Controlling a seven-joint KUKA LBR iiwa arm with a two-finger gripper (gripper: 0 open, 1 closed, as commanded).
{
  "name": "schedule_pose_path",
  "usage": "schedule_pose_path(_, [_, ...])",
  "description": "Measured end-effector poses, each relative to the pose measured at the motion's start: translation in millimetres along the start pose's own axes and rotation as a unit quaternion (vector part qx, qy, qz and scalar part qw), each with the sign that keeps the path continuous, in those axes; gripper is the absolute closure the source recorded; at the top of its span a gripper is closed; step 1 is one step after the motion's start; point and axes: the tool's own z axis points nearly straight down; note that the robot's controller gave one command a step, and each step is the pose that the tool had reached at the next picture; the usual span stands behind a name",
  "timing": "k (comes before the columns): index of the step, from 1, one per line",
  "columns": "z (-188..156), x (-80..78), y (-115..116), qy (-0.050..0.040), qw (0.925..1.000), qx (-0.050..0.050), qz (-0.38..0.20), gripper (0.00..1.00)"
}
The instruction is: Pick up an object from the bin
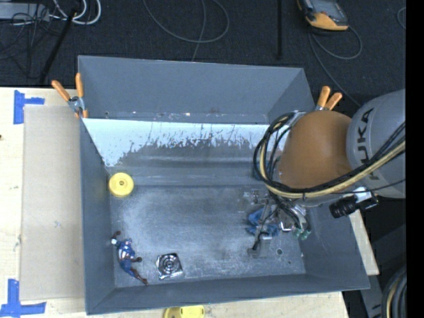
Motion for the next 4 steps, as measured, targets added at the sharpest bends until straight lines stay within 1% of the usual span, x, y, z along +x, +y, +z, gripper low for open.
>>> schedule_pose_path(1, [44.1,-23.5,-49.1,-0.0022,0.9979,0.000,-0.064,0.00])
schedule_pose_path(2, [27.4,-62.9,-80.7,-0.0005,1.0000,-0.001,-0.003,0.00])
schedule_pose_path(3, [28.3,-62.4,-109.9,-0.0010,0.9973,0.000,-0.074,0.00])
schedule_pose_path(4, [57.7,-67.3,-127.6,-0.0013,0.9977,-0.001,-0.068,0.00])
